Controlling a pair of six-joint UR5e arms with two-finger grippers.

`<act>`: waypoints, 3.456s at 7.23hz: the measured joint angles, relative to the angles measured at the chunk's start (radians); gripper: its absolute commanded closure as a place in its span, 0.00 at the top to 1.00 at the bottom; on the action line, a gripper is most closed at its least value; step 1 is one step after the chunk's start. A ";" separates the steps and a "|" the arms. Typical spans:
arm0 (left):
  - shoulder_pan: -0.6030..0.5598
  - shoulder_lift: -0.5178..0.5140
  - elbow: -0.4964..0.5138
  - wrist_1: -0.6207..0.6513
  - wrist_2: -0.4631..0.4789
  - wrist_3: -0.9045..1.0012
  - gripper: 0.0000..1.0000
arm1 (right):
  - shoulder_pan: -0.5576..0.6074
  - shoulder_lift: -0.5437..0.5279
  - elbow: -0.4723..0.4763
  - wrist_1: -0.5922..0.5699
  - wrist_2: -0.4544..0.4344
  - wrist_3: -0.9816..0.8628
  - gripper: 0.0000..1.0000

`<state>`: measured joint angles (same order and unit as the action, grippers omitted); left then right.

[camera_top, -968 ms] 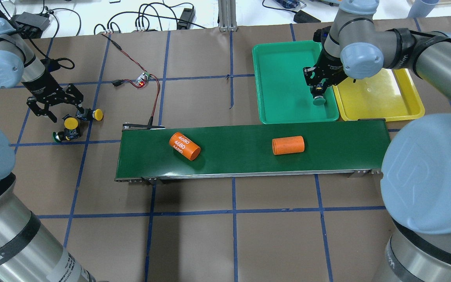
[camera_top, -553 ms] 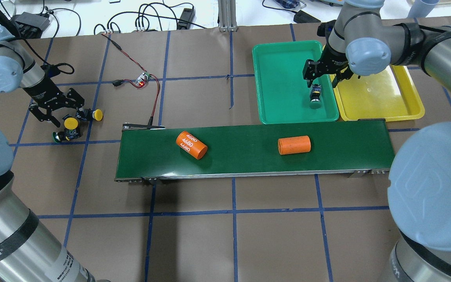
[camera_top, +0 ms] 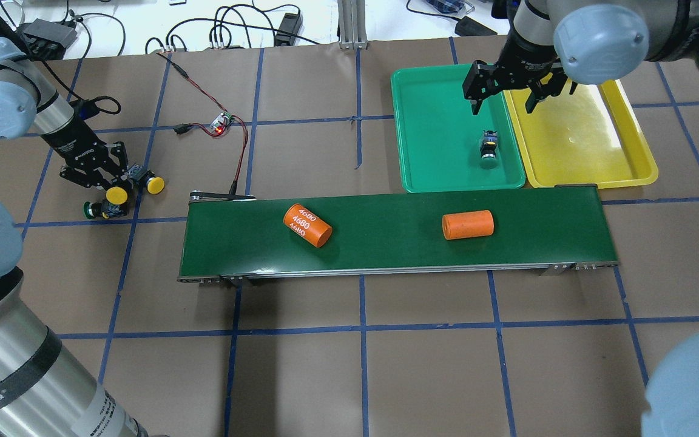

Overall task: Sort buttons by color to trays
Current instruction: 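Drop switch in teal tray with right gripper while left reaches for yellow-capped switch, then carry the yellow-capped switch with the left gripper onto the conveyor and release, then grasp another yellow-capped switch with the left gripper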

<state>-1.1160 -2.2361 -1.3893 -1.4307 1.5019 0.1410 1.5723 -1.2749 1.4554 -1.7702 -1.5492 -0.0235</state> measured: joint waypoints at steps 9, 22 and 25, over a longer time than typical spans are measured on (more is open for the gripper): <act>-0.220 0.304 -0.205 -0.149 -0.020 -0.510 0.00 | 0.039 -0.228 0.033 0.206 -0.017 0.020 1.00; -0.224 0.303 -0.269 0.177 0.127 -0.376 1.00 | 0.029 -0.259 0.042 0.222 -0.024 0.010 1.00; -0.161 0.125 -0.154 0.367 0.128 -0.005 1.00 | 0.028 -0.267 0.051 0.222 -0.029 0.009 1.00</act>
<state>-1.2766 -2.1109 -1.5435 -1.0640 1.6296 0.1358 1.6000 -1.5416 1.5064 -1.5482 -1.5778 -0.0148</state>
